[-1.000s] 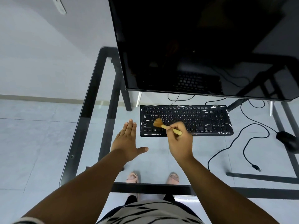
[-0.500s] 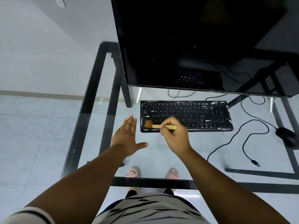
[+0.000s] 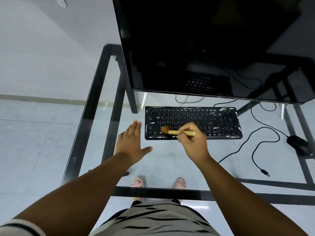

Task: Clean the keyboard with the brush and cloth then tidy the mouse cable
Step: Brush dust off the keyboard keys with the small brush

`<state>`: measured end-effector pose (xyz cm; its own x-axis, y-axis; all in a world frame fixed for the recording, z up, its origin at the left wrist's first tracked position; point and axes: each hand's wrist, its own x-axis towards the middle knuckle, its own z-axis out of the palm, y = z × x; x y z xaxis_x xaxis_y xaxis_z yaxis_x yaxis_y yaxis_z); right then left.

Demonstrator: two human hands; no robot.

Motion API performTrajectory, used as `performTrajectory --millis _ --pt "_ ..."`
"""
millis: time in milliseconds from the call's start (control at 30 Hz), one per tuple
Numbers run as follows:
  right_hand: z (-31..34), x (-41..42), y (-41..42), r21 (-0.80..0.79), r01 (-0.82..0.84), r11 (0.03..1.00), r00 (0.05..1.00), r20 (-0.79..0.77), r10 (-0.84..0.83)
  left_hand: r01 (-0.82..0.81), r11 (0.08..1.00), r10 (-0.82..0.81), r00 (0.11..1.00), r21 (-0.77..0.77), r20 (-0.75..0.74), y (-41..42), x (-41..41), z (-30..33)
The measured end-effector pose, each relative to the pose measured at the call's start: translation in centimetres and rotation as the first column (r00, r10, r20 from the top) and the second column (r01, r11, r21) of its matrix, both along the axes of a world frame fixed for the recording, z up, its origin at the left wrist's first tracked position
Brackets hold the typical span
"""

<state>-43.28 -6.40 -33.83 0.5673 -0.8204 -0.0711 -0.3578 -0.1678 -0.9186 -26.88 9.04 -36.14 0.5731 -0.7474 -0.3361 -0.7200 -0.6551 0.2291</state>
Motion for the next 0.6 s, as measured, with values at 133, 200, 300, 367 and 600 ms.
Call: performTrajectory --millis 133,200,300,367,600 --pt "-0.1 -0.4 -0.4 -0.056 0.129 0.990 0.992 -0.003 -0.129 0.035 0.998 -0.031 0.997 -0.058 0.066 -0.7 -0.5 0.2" --pt "0.1 -0.3 -0.7 -0.014 0.119 0.993 0.992 0.047 -0.118 0.052 0.995 -0.047 0.997 -0.085 0.066 -1.2 -1.0 0.3" --pt "0.0 -0.1 -1.0 -0.038 0.031 0.999 1.000 -0.003 -0.031 0.104 0.988 -0.097 0.993 -0.111 0.065 -1.8 -2.1 0.1" --pt "0.1 0.4 -1.3 -0.100 0.139 0.985 0.990 -0.006 -0.141 0.137 0.984 -0.130 0.989 -0.117 0.065 -2.1 -2.6 0.0" --pt "-0.1 1.3 -1.7 -0.129 0.092 0.987 0.995 -0.025 -0.096 0.241 0.968 -0.237 0.969 -0.070 0.067 -2.5 -3.8 -0.4"
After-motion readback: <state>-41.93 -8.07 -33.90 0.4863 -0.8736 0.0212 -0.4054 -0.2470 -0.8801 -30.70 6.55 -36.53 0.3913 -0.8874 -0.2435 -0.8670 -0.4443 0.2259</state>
